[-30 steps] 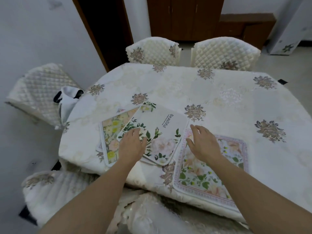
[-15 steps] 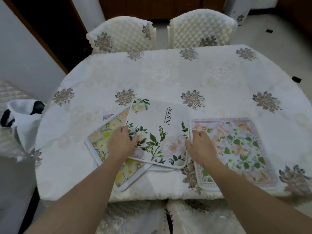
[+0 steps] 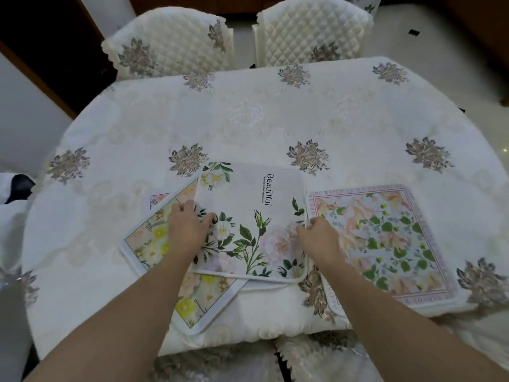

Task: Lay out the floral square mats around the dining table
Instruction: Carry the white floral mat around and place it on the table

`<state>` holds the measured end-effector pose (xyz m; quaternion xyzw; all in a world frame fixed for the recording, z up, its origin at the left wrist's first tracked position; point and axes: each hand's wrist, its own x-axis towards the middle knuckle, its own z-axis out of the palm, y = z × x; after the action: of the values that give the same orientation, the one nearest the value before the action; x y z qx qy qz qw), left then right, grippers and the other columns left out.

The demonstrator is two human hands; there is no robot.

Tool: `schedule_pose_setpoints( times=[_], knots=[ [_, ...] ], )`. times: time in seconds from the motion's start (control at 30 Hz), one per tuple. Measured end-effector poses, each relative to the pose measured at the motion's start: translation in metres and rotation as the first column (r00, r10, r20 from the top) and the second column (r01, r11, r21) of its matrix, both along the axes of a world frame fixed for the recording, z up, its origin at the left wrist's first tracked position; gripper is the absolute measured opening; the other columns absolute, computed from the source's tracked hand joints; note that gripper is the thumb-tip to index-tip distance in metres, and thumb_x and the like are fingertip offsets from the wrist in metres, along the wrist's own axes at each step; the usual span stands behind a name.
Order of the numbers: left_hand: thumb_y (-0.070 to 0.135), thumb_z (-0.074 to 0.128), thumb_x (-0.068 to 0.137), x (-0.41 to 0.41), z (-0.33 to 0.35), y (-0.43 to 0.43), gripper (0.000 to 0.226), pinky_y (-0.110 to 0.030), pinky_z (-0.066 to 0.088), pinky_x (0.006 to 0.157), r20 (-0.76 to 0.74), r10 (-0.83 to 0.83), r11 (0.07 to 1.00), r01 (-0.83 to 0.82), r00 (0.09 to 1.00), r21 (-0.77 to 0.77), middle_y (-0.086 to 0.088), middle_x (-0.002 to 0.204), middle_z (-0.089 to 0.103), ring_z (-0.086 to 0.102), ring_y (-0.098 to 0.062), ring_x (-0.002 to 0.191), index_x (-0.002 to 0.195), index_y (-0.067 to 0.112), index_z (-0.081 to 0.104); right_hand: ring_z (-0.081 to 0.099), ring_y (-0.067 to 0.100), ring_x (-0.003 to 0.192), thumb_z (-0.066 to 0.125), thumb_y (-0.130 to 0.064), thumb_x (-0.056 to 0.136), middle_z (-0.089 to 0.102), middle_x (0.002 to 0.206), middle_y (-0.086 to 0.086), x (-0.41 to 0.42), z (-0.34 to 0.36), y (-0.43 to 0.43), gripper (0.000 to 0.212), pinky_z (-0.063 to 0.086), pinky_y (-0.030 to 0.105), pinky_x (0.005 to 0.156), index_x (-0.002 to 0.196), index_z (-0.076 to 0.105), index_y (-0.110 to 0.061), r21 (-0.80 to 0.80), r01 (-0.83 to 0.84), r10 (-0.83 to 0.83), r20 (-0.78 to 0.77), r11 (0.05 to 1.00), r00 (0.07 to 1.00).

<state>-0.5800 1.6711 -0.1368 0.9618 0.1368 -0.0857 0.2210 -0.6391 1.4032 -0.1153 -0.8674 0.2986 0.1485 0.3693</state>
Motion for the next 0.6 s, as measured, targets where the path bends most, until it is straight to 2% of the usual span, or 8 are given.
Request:
schedule_pose_setpoints(
  times=[0.07,0.1,0.2,0.27,0.33,0.4,0.5,0.6],
  knots=[
    [0.045,0.060,0.092,0.003,0.001,0.003,0.055,-0.043,0.040,0.096,-0.006,0.032,0.999,-0.033,0.999,-0.042,-0.017,0.126,0.046,0.046,-0.034,0.116,0.133,0.009,0.048,0.062,0.029,0.099,0.057,-0.025,0.091,0.064,0.108,0.016,0.004,0.003,-0.002,0.037,0.049,0.038,0.083,0.118,0.056,0.000,0.078,0.079,-0.079,-0.006,0.994,0.997],
    [0.041,0.058,0.094,0.005,0.001,0.006,0.052,-0.041,0.041,0.093,-0.005,0.042,0.996,-0.043,0.999,-0.074,-0.016,0.125,0.047,0.048,-0.032,0.113,0.134,0.009,0.049,0.063,0.029,0.095,0.058,-0.025,0.089,0.064,0.101,0.017,0.006,0.003,-0.004,0.034,0.050,0.040,0.083,0.113,0.059,0.000,0.115,0.107,-0.107,-0.008,0.988,0.994],
    [0.031,0.055,0.098,0.008,-0.001,0.014,0.036,-0.035,0.041,0.076,0.022,0.035,0.982,-0.030,0.999,-0.184,-0.014,0.110,0.062,0.055,-0.026,0.093,0.123,0.005,0.056,0.045,0.019,0.055,0.061,-0.023,0.085,0.047,0.062,0.004,0.012,-0.004,-0.008,0.019,0.042,0.039,0.058,0.074,0.055,-0.009,0.215,0.146,-0.149,0.000,0.966,0.989],
    [0.032,0.052,0.099,0.009,0.000,0.017,0.030,-0.035,0.041,0.069,0.012,0.052,0.963,-0.047,0.999,-0.267,-0.012,0.102,0.064,0.059,-0.028,0.087,0.115,0.006,0.056,0.053,0.018,0.065,0.060,-0.030,0.090,0.058,0.075,0.002,0.015,-0.006,-0.004,0.018,0.044,0.033,0.063,0.089,0.056,-0.013,0.292,0.148,-0.156,0.004,0.945,0.988],
    [0.032,0.048,0.101,0.006,0.003,0.017,0.027,-0.035,0.039,0.066,0.002,0.050,0.953,-0.047,0.999,-0.299,-0.010,0.098,0.061,0.059,-0.028,0.087,0.111,0.008,0.053,0.061,0.026,0.101,0.055,-0.041,0.093,0.063,0.112,0.008,0.020,-0.012,0.000,0.042,0.051,0.040,0.086,0.122,0.055,-0.011,0.336,0.116,-0.131,0.023,0.935,0.991],
    [0.031,0.044,0.103,-0.001,0.007,0.017,0.023,-0.034,0.037,0.065,0.009,0.033,0.949,-0.029,0.999,-0.315,-0.007,0.095,0.058,0.056,-0.026,0.084,0.109,0.010,0.050,0.054,0.030,0.121,0.050,-0.050,0.093,0.058,0.131,0.007,0.023,-0.016,0.002,0.056,0.046,0.049,0.101,0.137,0.048,-0.015,0.357,0.092,-0.115,0.042,0.930,0.993],
    [0.031,0.040,0.104,-0.010,0.018,0.017,0.024,-0.032,0.034,0.058,0.036,0.042,0.948,-0.028,0.998,-0.316,-0.002,0.089,0.053,0.050,-0.016,0.074,0.107,0.008,0.049,0.058,0.023,0.111,0.044,-0.048,0.096,0.063,0.117,0.000,0.024,-0.009,0.003,0.043,0.048,0.048,0.098,0.127,0.055,-0.020,0.382,0.020,-0.061,0.094,0.924,0.994],
    [0.034,0.038,0.104,-0.016,0.032,0.014,0.026,-0.027,0.033,0.057,0.060,0.079,0.937,-0.054,0.995,-0.344,-0.003,0.090,0.053,0.049,-0.014,0.073,0.106,0.010,0.048,0.061,0.018,0.088,0.043,-0.037,0.101,0.066,0.100,0.004,0.024,0.012,-0.002,0.031,0.052,0.038,0.079,0.116,0.059,-0.015,0.379,-0.018,-0.054,0.179,0.925,0.982]
  ],
)
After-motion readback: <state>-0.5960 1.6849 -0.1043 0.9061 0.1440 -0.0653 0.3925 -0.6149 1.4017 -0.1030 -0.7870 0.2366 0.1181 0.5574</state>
